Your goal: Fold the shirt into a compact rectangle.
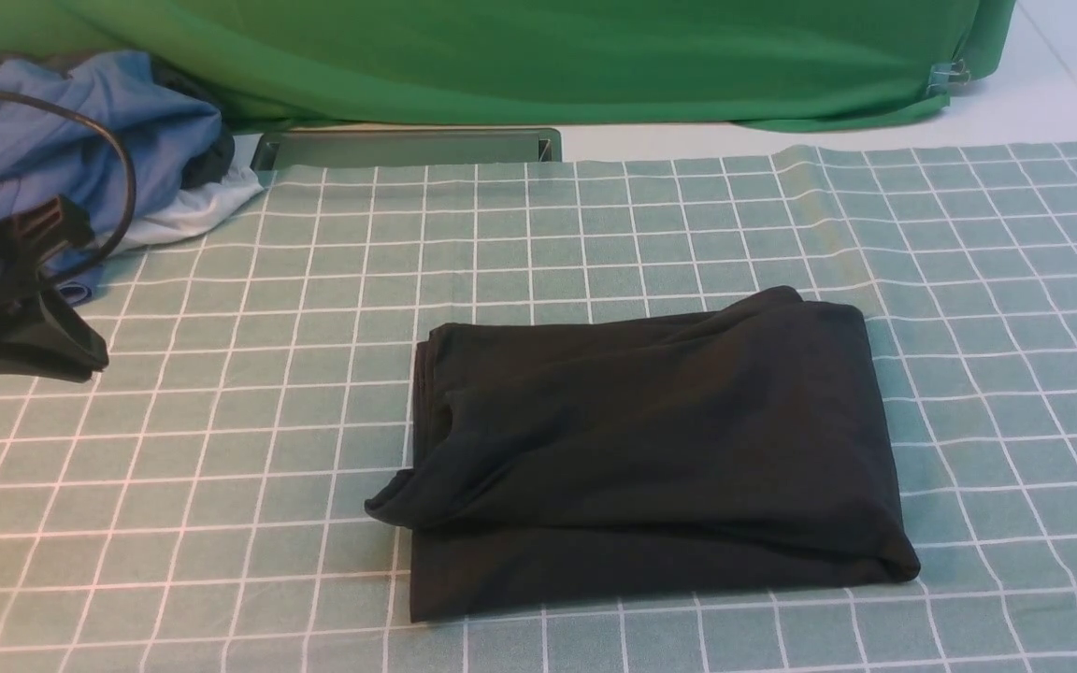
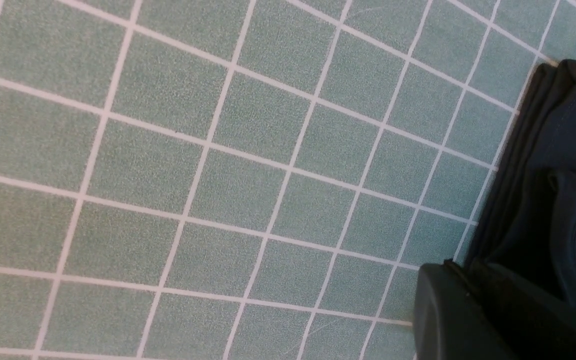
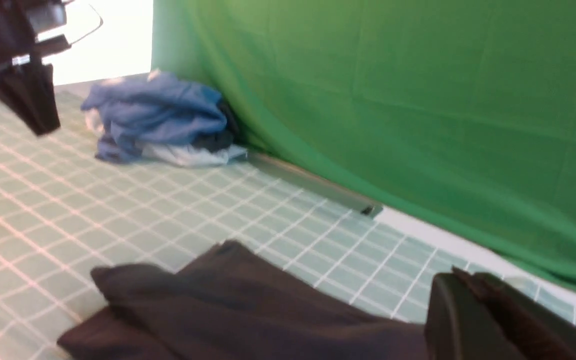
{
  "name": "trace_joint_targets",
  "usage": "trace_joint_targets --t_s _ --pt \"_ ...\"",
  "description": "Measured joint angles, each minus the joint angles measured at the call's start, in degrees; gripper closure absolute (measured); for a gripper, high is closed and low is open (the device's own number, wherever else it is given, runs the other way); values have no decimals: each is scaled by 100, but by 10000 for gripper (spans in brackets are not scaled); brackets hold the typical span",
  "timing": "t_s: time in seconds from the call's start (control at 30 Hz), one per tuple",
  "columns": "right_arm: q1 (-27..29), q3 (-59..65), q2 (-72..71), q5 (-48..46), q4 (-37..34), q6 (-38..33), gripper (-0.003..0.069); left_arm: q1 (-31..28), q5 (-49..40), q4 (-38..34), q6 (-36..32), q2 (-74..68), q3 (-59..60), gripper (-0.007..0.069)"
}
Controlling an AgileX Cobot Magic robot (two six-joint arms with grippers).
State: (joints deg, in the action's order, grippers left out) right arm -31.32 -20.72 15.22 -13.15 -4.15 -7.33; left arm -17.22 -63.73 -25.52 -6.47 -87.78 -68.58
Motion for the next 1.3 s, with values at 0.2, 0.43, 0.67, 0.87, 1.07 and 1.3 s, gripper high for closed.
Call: trace_joint_targets --t_s 0.2,0.43,0.67,0.87,1.07,1.3 --pt "-22 0 0 97 -7 0 627 0 6 0 0 0 0 589" --pt "-22 0 0 110 -14 0 620 0 64 6 0 0 6 589" --pt "-22 0 -33 88 -15 0 602 0 69 1 0 0 11 589" --pt "387 95 -334 29 -15 0 584 0 63 1 0 0 11 589" --pt "1768 1060 -1047 282 -15 0 568 0 63 -16 4 0 11 589" --pt "2757 2083 -1500 227 40 0 561 0 63 -4 11 0 11 589"
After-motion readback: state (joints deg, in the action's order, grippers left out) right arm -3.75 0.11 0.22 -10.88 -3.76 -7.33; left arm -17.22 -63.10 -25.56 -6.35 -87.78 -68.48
